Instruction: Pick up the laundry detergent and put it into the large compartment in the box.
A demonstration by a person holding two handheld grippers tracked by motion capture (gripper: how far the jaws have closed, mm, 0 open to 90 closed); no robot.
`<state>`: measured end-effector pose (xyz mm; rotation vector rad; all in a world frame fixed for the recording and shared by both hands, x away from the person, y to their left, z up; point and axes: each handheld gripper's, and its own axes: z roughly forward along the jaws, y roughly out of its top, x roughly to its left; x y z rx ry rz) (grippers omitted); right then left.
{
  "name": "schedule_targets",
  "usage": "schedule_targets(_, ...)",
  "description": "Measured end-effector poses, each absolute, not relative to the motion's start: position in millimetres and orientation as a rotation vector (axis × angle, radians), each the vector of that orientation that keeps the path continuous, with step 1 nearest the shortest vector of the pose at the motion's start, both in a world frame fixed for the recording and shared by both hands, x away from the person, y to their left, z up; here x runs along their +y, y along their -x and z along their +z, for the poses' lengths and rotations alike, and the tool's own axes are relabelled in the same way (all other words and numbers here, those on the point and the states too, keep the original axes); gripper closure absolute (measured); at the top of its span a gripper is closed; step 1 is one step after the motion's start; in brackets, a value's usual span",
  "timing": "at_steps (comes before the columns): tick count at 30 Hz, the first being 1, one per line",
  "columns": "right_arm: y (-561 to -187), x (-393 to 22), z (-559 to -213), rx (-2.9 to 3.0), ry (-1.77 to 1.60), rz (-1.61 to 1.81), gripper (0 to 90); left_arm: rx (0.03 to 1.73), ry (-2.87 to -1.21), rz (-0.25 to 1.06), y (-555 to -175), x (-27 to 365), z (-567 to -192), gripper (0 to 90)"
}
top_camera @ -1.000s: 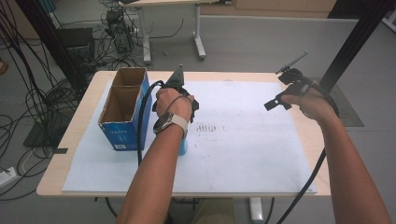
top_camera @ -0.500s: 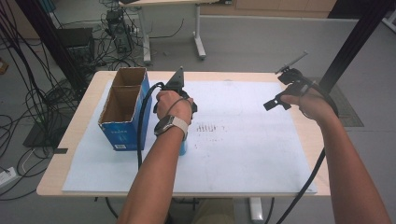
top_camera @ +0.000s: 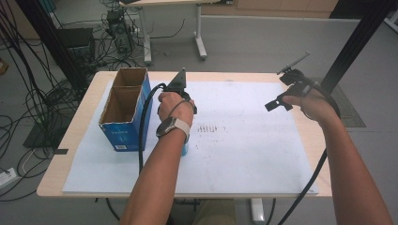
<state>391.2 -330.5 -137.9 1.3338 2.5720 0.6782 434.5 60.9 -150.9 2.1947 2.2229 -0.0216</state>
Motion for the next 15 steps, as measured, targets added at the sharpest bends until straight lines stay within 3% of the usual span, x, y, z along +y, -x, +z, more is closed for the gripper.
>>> schedule_targets(15,-391.0,-331.6,-137.6,2.564,-1.339,0.677,15.1,2.245,-2.183,-0.017,-434.6,58.6,-151.0,38.5)
